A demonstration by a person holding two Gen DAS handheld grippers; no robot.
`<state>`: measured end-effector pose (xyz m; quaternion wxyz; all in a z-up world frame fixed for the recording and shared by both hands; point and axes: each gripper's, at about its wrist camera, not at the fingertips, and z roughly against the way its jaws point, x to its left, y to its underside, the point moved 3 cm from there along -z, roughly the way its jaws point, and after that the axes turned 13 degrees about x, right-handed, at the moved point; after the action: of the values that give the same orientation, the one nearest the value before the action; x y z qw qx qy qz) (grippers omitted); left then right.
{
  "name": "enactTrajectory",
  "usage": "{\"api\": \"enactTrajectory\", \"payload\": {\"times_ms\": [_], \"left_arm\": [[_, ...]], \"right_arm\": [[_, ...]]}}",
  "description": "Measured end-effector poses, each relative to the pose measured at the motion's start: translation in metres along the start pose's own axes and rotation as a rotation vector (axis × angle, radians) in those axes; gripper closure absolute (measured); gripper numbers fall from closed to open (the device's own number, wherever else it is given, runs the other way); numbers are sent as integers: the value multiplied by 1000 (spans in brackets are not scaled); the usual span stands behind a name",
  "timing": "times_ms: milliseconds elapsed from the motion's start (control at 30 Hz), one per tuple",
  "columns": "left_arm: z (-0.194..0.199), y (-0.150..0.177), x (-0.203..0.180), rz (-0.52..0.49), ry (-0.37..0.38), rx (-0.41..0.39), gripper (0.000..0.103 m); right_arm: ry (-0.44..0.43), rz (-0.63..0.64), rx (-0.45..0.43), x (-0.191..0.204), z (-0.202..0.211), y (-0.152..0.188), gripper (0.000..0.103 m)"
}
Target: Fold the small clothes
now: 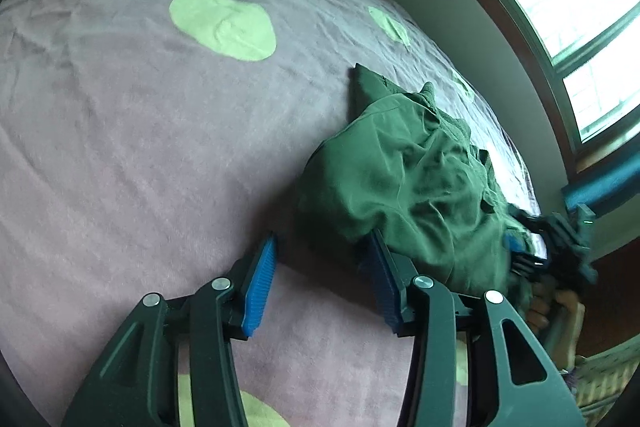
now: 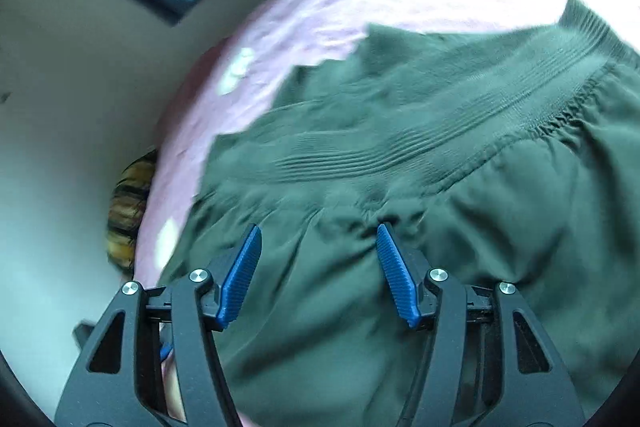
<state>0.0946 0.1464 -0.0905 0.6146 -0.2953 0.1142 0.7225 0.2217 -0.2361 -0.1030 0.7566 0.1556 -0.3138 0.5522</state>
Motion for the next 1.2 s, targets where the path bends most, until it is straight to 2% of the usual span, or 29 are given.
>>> {"api": "enactTrajectory", "payload": {"times_ms": [100,200,300,400,467,500,567,700,800,967,1100,1200], "left_arm": [[2,2,-3,7,-13,10,57],[2,9,-8,5,-24,24,57],[-1,14,-11,5,-25,39,57],[-5,15,-11,15,-32,43,57],[-6,15,-10,17,-36,44,56],[-6,15,-9,22,-34,43,56],[-7,14,-8,32,-23,42,53],[-9,11,-13,29,-35,39,51],[-10,9,-9,45,-26,52,50],[-8,9,-6,77,12,63,50],[-8,9,-4,104,41,69,49],[-10,7,-3,126,54,75,47]], "right_arm": [[-9,0,-10,-2,-6,-8,43],[14,24,-19,12,7,-3,42],[-19,54,-56,24,20,3,42],[-33,71,-57,32,15,-7,42],[-30,56,-51,24,5,-16,41],[3,39,-37,16,-5,-21,40],[-6,23,-33,4,-13,-24,40],[-20,24,-39,15,3,-21,40],[-76,30,-45,20,22,3,40],[-131,86,-31,28,40,72,40],[-81,90,-16,22,36,119,40],[-54,107,-5,14,17,128,39]]}}
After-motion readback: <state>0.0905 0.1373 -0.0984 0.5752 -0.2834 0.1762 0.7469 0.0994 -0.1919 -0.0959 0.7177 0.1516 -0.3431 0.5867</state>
